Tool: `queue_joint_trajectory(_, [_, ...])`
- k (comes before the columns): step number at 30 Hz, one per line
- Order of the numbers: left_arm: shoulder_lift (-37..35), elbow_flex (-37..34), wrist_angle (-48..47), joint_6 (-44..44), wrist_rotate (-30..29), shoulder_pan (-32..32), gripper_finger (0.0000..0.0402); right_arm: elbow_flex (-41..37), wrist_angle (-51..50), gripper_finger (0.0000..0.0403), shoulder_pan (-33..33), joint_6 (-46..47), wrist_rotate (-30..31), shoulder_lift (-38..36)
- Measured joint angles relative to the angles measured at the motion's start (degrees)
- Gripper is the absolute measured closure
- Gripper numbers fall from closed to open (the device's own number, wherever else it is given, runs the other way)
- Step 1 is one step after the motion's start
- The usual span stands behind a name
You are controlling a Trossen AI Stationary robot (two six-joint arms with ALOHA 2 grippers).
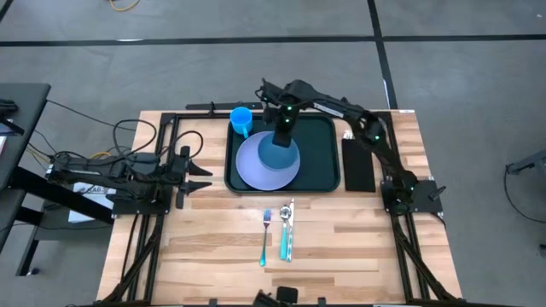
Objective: Set up tray
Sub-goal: Put the blue bowl on the violet plate
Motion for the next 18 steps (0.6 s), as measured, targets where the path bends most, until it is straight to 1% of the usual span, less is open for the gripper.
queue_joint_trajectory(4, [0.0,0.0,0.1,0.0,0.0,0.0,0.0269,3.0,-1.0,0.0403,0.0,-0.4,0.0,3.6])
queue_joint_trajectory(12, [0.0,0.0,0.3,0.3,0.0,0.0,0.0269,2.9,-0.9,0.0403,0.0,-0.3,0.1,5.5])
queue_joint_trajectory(18, [0.0,0.0,0.4,0.3,-0.5,0.0,0.0269,3.0,1.4,0.0403,-0.1,3.4,-0.2,5.6])
